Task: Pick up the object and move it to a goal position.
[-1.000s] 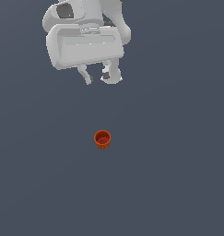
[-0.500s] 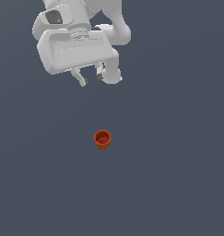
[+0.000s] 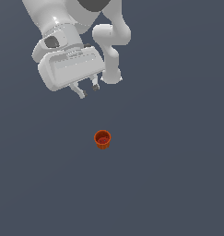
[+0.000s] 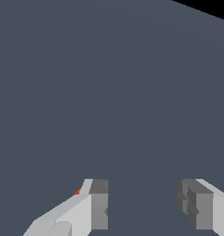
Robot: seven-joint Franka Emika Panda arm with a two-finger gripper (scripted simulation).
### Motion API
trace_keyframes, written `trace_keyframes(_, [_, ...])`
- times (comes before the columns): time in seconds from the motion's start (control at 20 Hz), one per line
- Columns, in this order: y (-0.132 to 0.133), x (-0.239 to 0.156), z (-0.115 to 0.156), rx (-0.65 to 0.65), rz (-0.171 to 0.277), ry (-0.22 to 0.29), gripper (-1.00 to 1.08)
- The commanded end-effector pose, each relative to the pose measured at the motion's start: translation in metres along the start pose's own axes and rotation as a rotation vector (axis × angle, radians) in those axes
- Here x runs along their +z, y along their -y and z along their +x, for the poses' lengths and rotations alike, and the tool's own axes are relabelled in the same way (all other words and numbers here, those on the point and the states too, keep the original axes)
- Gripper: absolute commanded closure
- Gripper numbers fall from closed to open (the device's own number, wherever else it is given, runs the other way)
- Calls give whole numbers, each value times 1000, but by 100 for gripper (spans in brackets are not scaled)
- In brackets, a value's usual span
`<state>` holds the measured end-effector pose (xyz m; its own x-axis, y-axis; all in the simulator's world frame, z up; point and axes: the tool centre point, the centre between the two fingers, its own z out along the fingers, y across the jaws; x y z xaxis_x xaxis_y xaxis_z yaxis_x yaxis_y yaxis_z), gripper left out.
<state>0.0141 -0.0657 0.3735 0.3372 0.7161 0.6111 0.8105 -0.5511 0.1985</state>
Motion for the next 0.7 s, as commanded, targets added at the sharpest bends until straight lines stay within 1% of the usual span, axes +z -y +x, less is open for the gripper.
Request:
trace_keyframes(0.0, [2,10,-10,-22,18,-19,-20])
trace_keyframes(0.35, [11,46,-41,-77,74,-60,-20])
trace_keyframes(0.65, [27,84,-72,-123,126,-82,-20])
